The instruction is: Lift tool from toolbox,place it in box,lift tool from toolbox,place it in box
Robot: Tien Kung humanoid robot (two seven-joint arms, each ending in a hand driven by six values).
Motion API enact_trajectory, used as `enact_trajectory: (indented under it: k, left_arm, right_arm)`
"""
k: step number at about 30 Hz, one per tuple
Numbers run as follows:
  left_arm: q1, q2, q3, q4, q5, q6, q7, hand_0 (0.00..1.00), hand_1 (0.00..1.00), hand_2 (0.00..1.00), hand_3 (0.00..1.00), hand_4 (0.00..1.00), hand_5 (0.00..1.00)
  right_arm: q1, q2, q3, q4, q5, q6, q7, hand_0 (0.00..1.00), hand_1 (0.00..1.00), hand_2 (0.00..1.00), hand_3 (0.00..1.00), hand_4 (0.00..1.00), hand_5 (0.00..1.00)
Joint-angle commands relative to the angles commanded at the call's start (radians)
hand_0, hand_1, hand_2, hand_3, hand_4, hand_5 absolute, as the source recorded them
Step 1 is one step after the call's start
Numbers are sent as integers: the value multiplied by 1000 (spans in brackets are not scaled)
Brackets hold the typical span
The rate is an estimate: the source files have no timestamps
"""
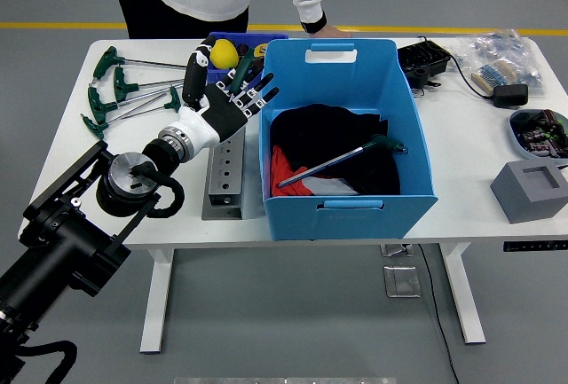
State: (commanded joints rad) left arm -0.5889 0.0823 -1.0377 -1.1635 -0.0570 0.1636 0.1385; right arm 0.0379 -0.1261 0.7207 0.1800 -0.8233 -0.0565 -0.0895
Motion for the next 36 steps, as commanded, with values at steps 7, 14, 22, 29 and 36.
enact_trajectory:
  k: [7, 14, 22, 29, 36]
  left_arm:
    - [-33, 14, 29, -44, 9, 2, 5, 778, 797, 902, 830, 815, 804]
    - [-81, 19, 97, -36, 42, -27, 10, 780, 799, 898, 828, 813, 803]
    - [-169, 1, 235, 73, 191, -112, 24, 776, 802, 899, 827, 814, 799]
    - [-254, -24, 366, 156, 323, -185, 18, 779, 808, 899, 826, 815, 795]
    - [-376, -46, 522, 302, 488, -291, -18, 781, 810, 904, 826, 817, 792]
  right_arm:
    - [1, -1, -1, 0, 2, 0, 1, 699, 690, 760, 624, 875, 693]
    - [3, -2, -3, 0, 4, -1, 2, 699, 690, 760, 624, 875, 693]
    - [5, -5, -17, 0, 13, -1, 5, 699, 690, 760, 623, 874, 693]
    - [10, -8, -28, 0, 19, -3, 7, 699, 690, 760, 623, 874, 693]
    - [17, -14, -44, 0, 34, -7, 13, 699, 690, 760, 623, 874, 693]
